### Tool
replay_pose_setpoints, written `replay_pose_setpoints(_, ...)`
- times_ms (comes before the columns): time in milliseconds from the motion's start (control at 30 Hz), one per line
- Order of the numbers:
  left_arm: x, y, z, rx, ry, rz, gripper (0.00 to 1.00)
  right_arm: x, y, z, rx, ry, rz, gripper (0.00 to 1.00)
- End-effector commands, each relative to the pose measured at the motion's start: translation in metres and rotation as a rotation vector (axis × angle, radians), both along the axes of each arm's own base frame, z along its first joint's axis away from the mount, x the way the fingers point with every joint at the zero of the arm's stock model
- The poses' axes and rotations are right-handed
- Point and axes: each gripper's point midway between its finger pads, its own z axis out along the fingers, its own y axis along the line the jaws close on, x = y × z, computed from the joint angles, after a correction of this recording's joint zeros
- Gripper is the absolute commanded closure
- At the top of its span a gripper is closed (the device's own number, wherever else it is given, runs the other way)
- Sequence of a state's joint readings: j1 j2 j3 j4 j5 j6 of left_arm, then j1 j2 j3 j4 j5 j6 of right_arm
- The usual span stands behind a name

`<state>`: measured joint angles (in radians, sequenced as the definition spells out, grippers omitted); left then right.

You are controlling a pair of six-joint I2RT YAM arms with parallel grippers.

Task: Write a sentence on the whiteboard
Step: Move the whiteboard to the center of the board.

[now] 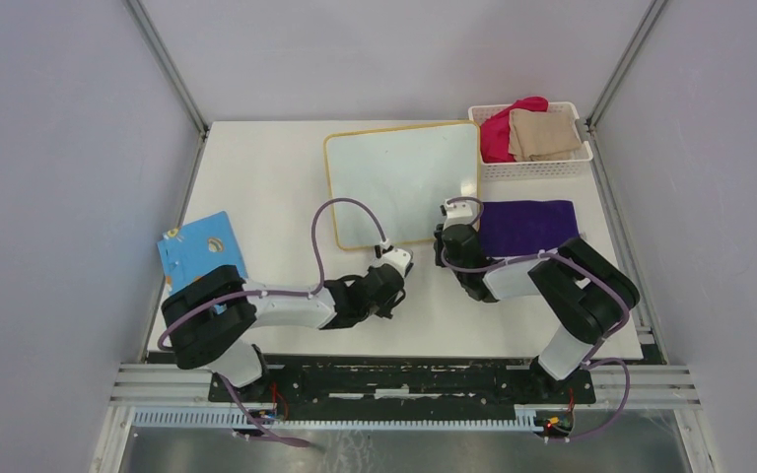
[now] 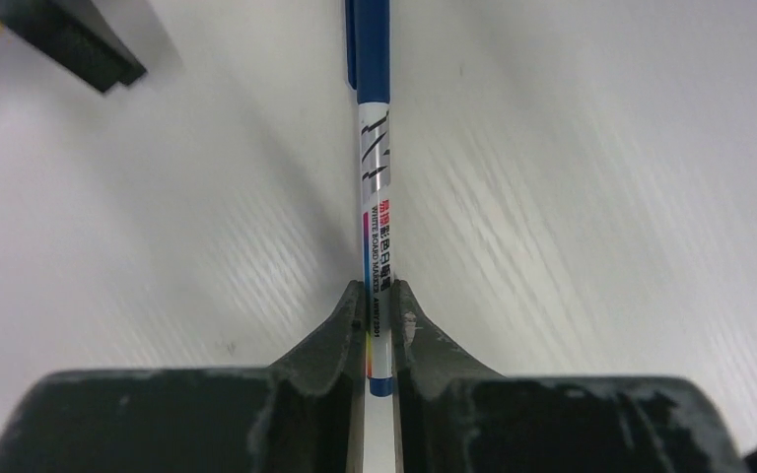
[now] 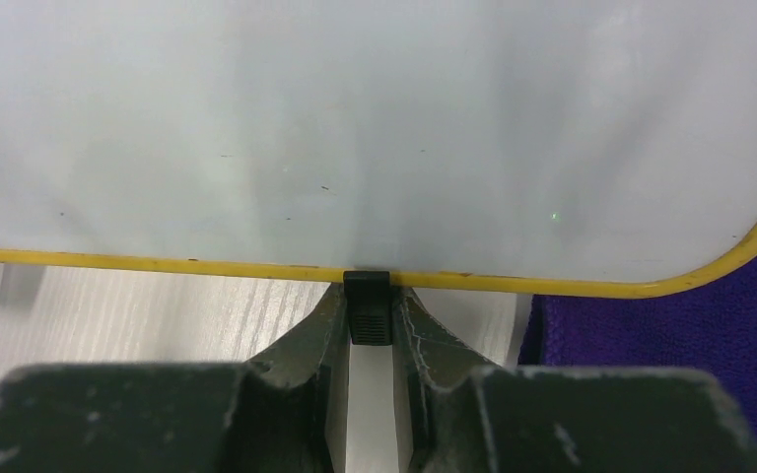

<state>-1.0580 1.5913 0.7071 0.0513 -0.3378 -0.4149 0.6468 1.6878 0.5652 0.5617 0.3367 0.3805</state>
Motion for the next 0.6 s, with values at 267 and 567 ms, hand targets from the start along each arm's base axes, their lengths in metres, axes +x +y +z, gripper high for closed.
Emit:
replay_pose_setpoints(267, -0.073, 0.018, 0.003, 0.011, 0.040, -0.037, 0.98, -0.034, -0.006, -0.028, -0.018, 0.110, 0.018, 1.00)
replay_pose_setpoints(567, -0.088, 0.023, 0.003, 0.041, -0.005, -0.008, 0.85, -0.042, 0.000, -0.028, -0.036, 0.109, 0.032, 1.00)
